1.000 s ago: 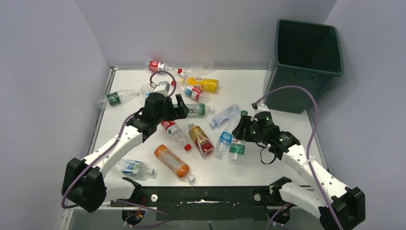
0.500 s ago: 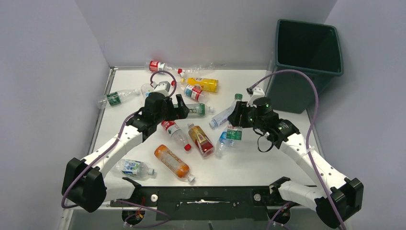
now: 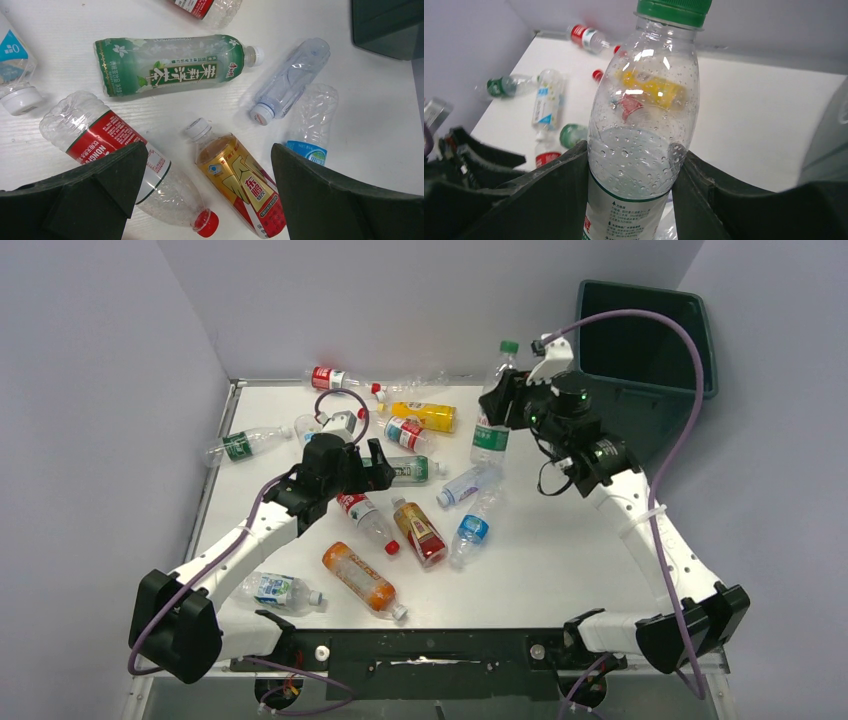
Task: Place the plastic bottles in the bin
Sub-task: Pick up the plastic bottle at the center of the board, then place the plastic bottle in the trash bin.
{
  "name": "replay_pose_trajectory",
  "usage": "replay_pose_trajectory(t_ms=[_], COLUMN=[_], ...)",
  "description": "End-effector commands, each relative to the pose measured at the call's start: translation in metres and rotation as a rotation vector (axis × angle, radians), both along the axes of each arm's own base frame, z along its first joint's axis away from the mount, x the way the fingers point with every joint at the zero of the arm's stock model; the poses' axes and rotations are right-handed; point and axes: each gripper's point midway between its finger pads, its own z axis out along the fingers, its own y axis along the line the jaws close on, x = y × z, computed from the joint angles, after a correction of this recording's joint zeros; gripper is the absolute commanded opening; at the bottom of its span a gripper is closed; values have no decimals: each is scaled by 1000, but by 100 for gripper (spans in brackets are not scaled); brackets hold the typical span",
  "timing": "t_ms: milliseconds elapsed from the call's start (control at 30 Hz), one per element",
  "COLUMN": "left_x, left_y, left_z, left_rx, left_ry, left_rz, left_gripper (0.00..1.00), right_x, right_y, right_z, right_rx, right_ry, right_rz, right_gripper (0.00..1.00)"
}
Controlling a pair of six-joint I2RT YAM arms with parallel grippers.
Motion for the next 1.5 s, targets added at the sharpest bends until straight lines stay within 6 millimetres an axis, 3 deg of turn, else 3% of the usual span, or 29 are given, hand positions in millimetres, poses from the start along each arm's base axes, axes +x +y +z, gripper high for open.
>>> replay_pose_trajectory(t_ms=[0, 367, 533, 667, 1033, 1400, 1467], left_x=[5, 4, 2, 2, 0, -2, -2], left_y=[-4, -1, 0, 0, 2, 4, 5], left_z=[37, 43, 45, 47, 54, 62, 64], left_rx=[-19, -19, -22, -17, -15, -13, -11], left_ry=[-91, -100, -100, -98, -105, -114, -119], left_rz=[-17, -9, -6, -7, -7, -1, 3], left_gripper=[98, 98, 98, 98, 98, 98, 98], right_x=[31, 49, 45, 45, 62, 131, 139], right_y=[-35, -106, -165, -201, -266, -291, -292], right_z=[68, 160, 190, 202, 198, 141, 130], right_rx=[28, 19, 52, 71, 137, 109, 106], right_ry=[-188, -415, -498, -536, -539, -398, -368], right_rz=[-80, -250, -375, -435, -506, -522, -517], right_gripper=[40, 43, 44, 45, 45, 51, 57])
